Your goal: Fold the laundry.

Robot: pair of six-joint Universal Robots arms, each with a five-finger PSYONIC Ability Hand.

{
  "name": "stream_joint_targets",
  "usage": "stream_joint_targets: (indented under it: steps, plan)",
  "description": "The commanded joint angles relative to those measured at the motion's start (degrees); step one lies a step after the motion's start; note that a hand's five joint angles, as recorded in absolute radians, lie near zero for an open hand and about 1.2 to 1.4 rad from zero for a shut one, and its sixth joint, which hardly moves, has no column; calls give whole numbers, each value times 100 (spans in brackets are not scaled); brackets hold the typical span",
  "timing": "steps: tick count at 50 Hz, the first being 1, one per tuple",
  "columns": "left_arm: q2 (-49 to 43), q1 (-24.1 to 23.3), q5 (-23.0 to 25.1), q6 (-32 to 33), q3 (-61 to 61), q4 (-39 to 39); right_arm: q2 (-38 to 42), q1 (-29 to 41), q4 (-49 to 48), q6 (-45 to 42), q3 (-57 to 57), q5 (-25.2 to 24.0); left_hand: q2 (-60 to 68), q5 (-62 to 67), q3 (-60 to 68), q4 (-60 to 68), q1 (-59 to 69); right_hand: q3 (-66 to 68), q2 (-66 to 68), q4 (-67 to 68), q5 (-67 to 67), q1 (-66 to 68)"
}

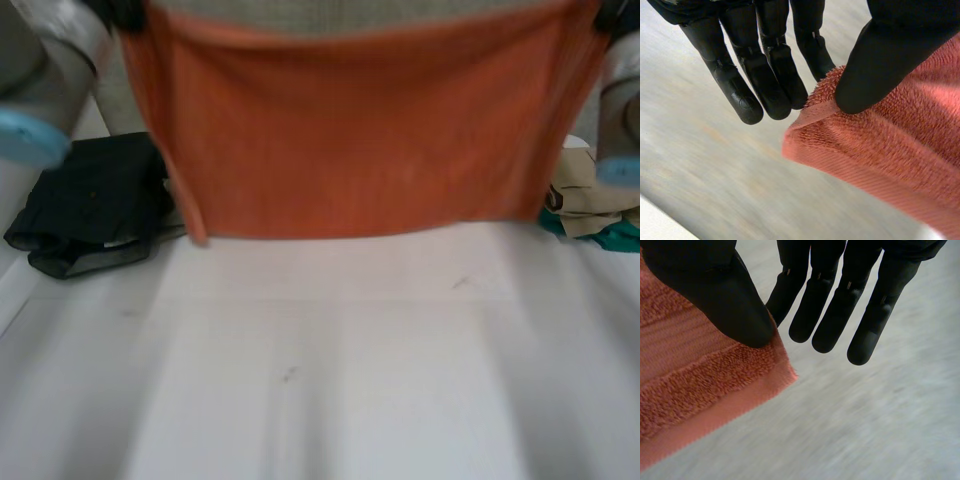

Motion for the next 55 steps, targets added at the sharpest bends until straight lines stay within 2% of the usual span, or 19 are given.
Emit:
stream_joint_targets:
  steps: [1, 7, 15, 23, 30, 38, 46, 50, 55]
  plan:
    - [751, -72, -13, -1270, -15, 1020, -661, 46, -106, 683, -14, 17, 1134, 1346, 1163, 1123, 1507, 1210, 1284, 1157, 1234, 1527]
    - [690, 24, -57, -1254, -524, 941, -758, 2, 254, 674, 337, -63, 1134, 1346, 1163, 1123, 1507, 1210, 1284, 1157, 1234, 1527]
    - [857, 139, 22, -1122, -2070, 985, -785, -68, 869, 683, 1145, -308, 1134, 1346, 1163, 1123, 1507, 1210, 1284, 1157, 1234, 1527]
    - [1032, 332, 593, -859, -4056, 1266, -785, -253, 1599, 674, 2332, -713, 1134, 1346, 1163, 1123, 1507, 1210, 1284, 1157, 1234, 1527]
    - [1436, 516, 945, -200, -5604, 1161, -1056, -551, 2564, 350, 3334, -950, 1134, 1346, 1163, 1123, 1507, 1210, 1284, 1157, 1234, 1527]
    - [2473, 885, 1024, 959, -7098, -6, -2084, -1105, 4050, -748, 4371, -1310, 1134, 1346, 1163, 1123, 1507, 1210, 1284, 1157, 1234, 1527]
    - [3492, 1429, 997, 2654, -8319, -2351, -3262, -1922, 6097, -3207, 5556, -1749, 1134, 1346, 1163, 1123, 1507, 1210, 1284, 1157, 1234, 1527]
    - [3730, 1597, 1164, 3113, -8549, -2942, -3448, -2011, 6100, -3685, 5742, -2066, 1134, 1346, 1163, 1123, 1507, 1210, 1284, 1157, 1234, 1527]
    - [3784, 1510, 1367, 2974, -8260, -2593, -3255, -1897, 5696, -3229, 5673, -2102, 1134, 1346, 1163, 1123, 1507, 1210, 1284, 1157, 1234, 1527]
